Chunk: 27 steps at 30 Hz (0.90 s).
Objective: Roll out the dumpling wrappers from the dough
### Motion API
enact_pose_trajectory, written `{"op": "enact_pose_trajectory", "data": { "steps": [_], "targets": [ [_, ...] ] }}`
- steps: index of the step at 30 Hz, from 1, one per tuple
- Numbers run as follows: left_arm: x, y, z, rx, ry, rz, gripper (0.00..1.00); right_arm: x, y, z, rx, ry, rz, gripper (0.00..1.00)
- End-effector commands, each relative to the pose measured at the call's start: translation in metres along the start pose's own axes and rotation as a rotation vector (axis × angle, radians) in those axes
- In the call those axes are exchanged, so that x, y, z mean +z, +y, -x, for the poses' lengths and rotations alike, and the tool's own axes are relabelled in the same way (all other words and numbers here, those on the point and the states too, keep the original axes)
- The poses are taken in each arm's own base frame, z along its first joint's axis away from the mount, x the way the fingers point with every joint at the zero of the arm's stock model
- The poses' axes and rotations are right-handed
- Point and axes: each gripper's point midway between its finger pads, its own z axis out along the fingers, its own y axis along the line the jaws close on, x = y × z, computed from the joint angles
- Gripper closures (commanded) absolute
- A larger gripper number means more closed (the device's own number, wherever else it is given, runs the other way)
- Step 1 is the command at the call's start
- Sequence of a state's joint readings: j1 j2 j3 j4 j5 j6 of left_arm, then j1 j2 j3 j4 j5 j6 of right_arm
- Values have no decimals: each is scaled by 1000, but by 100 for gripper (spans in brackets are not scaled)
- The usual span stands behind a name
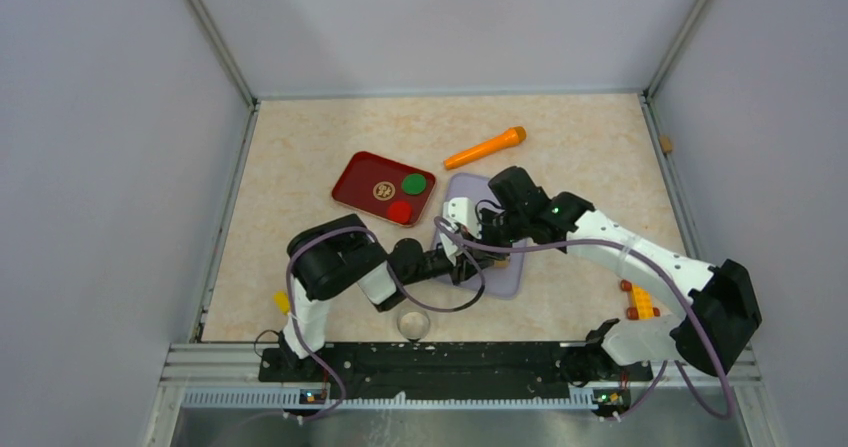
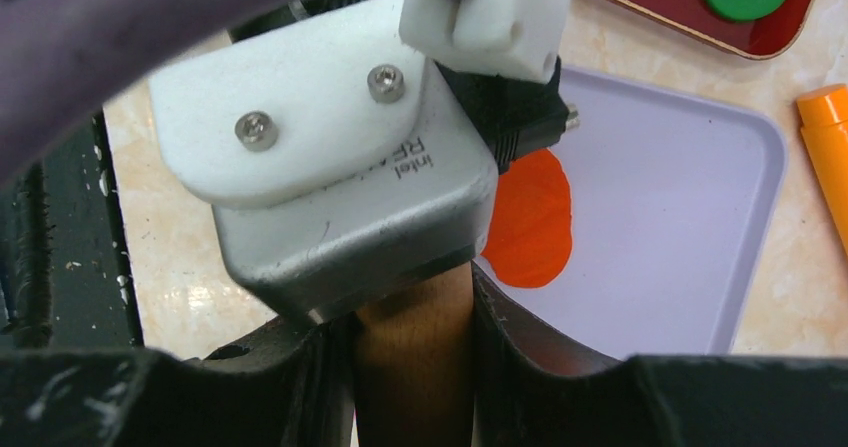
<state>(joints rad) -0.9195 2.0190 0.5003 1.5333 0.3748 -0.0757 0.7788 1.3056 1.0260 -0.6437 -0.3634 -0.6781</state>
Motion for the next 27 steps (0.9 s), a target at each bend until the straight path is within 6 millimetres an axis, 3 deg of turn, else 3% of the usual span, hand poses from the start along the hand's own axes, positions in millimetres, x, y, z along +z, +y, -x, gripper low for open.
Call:
{"op": "enact_pose_trajectory", "data": {
  "steps": [1, 5, 10, 14, 17, 27],
  "targets": [
    [-5, -25, -6, -97, 103, -70, 100, 8, 37, -11, 44, 33, 134, 100],
    [1, -6, 37, -33, 67, -41, 100, -3, 16, 11, 14, -6, 62, 100],
    [-1, 34, 62, 73, 85, 34, 100, -9, -17, 34, -64, -45, -40, 100],
    [-6, 76, 69, 77, 98, 110, 100, -4, -35, 44, -115, -58, -86, 100],
    [-6, 92, 70, 82, 102, 124, 100, 3, -44, 48, -130, -58, -100, 100],
    [1, 98, 49, 41, 145, 94, 100, 21, -43, 22, -93, -19, -72, 100]
  ]
}}
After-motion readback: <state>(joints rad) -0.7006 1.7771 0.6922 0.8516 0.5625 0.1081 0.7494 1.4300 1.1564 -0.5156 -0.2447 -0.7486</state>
